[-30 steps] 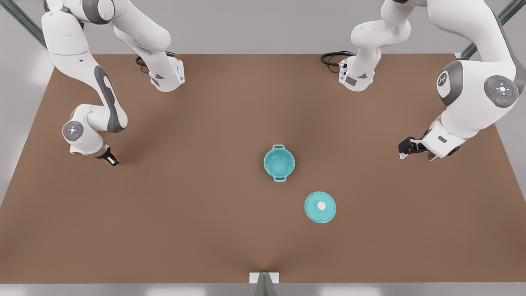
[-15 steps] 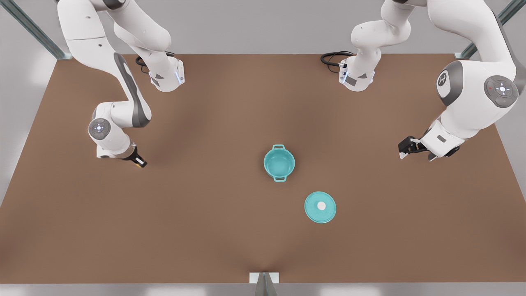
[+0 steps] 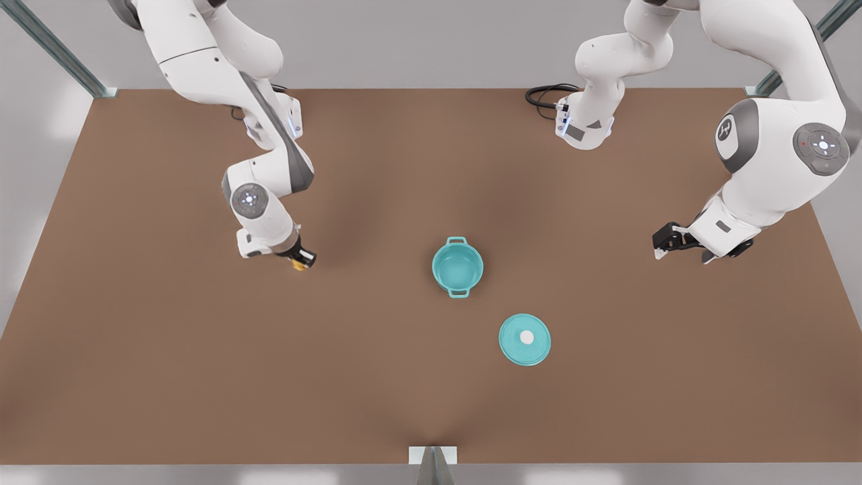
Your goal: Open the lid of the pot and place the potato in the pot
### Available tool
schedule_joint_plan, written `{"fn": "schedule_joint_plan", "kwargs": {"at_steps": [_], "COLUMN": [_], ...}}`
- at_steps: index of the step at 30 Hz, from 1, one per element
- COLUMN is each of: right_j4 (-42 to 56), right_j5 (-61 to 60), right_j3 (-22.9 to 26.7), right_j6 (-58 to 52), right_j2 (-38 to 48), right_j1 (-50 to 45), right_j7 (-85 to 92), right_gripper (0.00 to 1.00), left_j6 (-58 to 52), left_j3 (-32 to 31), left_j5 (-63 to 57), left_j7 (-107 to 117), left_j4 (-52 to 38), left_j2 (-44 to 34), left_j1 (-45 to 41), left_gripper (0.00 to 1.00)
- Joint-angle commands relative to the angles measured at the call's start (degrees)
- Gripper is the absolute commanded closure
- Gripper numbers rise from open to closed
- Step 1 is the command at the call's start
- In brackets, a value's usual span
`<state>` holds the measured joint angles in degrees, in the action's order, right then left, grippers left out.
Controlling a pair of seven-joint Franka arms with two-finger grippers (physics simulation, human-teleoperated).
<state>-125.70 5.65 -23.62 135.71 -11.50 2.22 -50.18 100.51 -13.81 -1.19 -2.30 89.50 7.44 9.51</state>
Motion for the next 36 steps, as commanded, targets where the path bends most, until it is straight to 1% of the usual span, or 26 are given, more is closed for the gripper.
{"fn": "schedule_joint_plan", "kwargs": {"at_steps": [1, 10, 13, 15, 17, 19, 20, 23, 26, 27, 30, 31, 36], "right_j4": [0.81, 9.86, 16.89, 21.64, 27.52, 32.71, 35.17, 42.82, 46.34, 46.34, 49.24, 50.2, 53.63], "right_j5": [-1.17, -1.26, -1.17, -1.17, -1.26, -1.26, -1.26, -1.26, -0.99, -1.08, -1.08, -1.08, -1.08], "right_j3": [-0.02, 0.15, 0.41, 2.61, 6.13, 7.44, 9.11, 11.66, 12.54, 14.48, 14.65, 14.65, 14.65], "right_j6": [-1.5, -2.46, -4.31, -5.28, -7.56, -9.49, -9.58, -11.43, -11.34, -11.34, -11.34, -11.34, -11.34], "right_j2": [-0.19, -7.48, -12.23, -15.3, -18.73, -21.98, -23.65, -29.1, -33.41, -34.11, -36.49, -36.75, -37.54], "right_j1": [-2.04, -14.61, -18.74, -22.87, -28.14, -31.04, -33.24, -37.81, -40.27, -42.21, -43.44, -43.52, -43.88], "right_j7": [-11.96, -24.0, -28.21, -31.11, -33.49, -35.6, -36.74, -39.64, -41.57, -41.93, -43.07, -43.33, -44.56], "right_gripper": [0.49, 0.49, 0.49, 0.49, 0.49, 0.49, 0.49, 0.49, 0.49, 0.49, 0.49, 0.49, 0.49], "left_j6": [0.04, -0.05, -0.05, 0.04, 0.13, 0.04, 0.13, 0.13, -0.14, -0.22, -0.31, -0.57, -0.49], "left_j3": [0.01, -0.08, -0.08, -0.08, -0.08, -0.16, -0.16, -0.16, -0.16, -0.16, -0.87, -1.04, -2.01], "left_j5": [-0.04, -0.04, -0.04, -0.04, -0.04, -0.04, -0.04, -0.04, -0.04, -0.04, -0.04, 0.04, 0.31], "left_j7": [-0.51, -0.51, -0.51, -0.51, -0.51, -0.51, -0.51, -0.51, -0.51, -0.51, -0.51, -0.6, 0.37], "left_j4": [-0.03, 0.23, 0.15, 0.06, -0.03, -0.03, -0.03, -0.03, -0.03, -0.03, -0.29, -2.49, -2.75], "left_j2": [-0.06, -0.15, -0.06, -0.06, -0.06, -0.06, -0.06, -0.15, -0.23, -0.23, -0.15, 0.56, 0.38], "left_j1": [-0.01, -0.01, -0.01, -0.01, -0.01, -0.01, -0.01, -0.02, -0.01, -0.01, -0.1, -0.1, -0.01], "left_gripper": [0.0, 0.0, 0.0, 0.0, 0.0, 0.0, 0.0, 0.0, 0.0, 0.0, 0.0, 0.0, 0.0]}}
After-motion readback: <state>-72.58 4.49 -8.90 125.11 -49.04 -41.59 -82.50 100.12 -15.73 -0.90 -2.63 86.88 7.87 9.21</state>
